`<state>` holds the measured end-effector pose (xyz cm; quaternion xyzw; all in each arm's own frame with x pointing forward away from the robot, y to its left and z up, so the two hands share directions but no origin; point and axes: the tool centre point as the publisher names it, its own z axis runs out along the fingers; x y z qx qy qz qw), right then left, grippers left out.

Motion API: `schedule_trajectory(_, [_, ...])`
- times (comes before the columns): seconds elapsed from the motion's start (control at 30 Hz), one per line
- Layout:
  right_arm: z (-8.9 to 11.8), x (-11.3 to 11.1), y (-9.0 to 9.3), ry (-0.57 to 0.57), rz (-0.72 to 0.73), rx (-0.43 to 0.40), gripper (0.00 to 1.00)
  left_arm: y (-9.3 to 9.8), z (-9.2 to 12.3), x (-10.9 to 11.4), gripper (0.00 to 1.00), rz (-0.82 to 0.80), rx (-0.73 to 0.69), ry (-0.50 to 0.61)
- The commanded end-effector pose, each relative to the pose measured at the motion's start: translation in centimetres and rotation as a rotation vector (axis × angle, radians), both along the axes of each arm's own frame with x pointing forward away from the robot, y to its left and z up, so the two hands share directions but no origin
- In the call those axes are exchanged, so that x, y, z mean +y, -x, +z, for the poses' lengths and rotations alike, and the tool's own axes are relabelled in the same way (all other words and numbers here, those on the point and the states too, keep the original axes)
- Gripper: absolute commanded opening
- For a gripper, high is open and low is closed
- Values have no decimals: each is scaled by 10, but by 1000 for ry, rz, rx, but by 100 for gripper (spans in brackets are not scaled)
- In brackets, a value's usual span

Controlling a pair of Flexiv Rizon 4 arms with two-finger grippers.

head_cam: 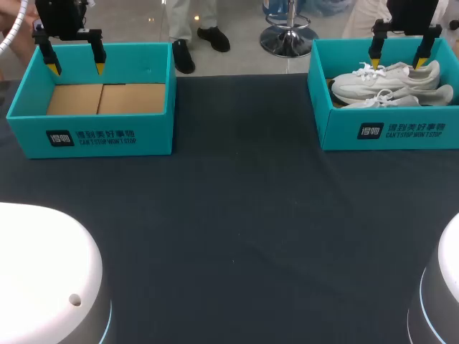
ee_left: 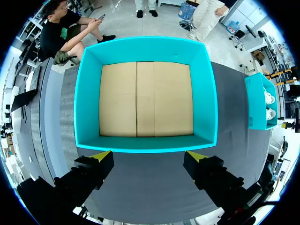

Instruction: Take the shoe out of the shoebox, open the shoe tongue, remove and reinsert the insole, then place the shoe into the shoebox

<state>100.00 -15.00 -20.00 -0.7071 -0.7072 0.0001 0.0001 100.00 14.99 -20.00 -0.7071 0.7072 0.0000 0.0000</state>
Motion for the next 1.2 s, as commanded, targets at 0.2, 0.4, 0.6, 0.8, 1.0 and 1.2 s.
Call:
schedule_trajectory(0.2, [0,0,0,0,0,0,100,0,0,0,100,0,0,0])
schedule_trajectory(0.4, [0,0,0,0,0,0,100,0,0,0,100,0,0,0])
schedule_trajectory(0.6, [-5,-20,-10,-6,-92,-25,100,0,0,0,100,0,0,0])
schedule_trajectory(0.8, [-10,-53,-14,60,-80,-62,100,0,0,0,100,0,0,0])
schedule_trajectory(1.0, [-16,-85,-19,85,-80,-79,100,0,0,0,100,0,0,0])
schedule_trajectory(1.2, [-29,-111,-28,132,-91,-72,100,0,0,0,100,0,0,0])
